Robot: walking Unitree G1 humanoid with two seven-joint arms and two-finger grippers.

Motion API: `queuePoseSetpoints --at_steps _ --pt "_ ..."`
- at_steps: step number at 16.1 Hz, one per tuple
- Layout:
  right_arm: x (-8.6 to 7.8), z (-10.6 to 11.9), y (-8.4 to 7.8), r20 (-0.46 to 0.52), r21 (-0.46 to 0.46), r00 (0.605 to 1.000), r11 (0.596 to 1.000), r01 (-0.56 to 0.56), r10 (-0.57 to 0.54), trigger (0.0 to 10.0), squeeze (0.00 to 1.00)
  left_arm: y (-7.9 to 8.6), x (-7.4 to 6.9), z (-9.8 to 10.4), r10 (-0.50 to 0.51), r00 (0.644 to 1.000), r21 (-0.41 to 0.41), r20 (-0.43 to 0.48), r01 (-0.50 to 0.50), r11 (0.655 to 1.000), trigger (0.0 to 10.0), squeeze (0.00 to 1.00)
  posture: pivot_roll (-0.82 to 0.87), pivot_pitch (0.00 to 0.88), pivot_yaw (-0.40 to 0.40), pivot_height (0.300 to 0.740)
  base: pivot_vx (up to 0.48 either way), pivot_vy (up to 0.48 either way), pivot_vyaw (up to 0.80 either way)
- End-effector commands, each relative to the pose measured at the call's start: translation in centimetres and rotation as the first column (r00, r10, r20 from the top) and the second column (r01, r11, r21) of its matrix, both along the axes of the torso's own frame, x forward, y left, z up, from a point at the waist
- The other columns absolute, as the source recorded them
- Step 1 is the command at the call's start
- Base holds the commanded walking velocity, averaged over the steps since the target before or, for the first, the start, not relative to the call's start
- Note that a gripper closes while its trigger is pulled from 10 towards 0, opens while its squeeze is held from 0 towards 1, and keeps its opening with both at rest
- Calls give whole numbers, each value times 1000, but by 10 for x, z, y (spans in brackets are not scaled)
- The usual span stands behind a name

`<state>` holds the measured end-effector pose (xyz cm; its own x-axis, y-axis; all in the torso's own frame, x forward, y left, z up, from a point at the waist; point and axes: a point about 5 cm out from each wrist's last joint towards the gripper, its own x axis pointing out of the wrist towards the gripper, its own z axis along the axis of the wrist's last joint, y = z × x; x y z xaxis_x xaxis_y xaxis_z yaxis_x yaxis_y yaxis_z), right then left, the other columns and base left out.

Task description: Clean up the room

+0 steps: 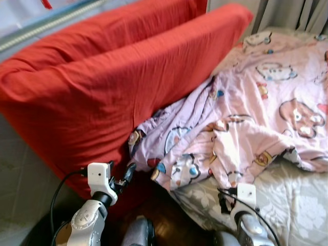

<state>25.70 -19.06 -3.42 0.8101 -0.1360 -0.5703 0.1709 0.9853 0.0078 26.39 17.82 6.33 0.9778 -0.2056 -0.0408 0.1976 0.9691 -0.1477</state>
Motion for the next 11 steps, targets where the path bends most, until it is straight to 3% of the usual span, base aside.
queuePoseSetpoints --at_steps 1,5,11 --pt "1 1 1 10 -7 1000 1000 -6 6 10000 0 2 -4 5 13 1000 -14 -4 -13 1000 10000 0 167 239 78 645 0 0 0" --pt "8 7 0 34 -19 999 1000 -7 7 10000 0 0 -12 25 13 1000 -26 13 -13 1000 10000 0 187 270 74 645 0 0 0" --pt "12 8 5 20 -29 999 999 -33 34 10000 0 1 -33 33 20 1000 -24 -13 -20 1000 10000 0 213 306 67 645 0 0 0"
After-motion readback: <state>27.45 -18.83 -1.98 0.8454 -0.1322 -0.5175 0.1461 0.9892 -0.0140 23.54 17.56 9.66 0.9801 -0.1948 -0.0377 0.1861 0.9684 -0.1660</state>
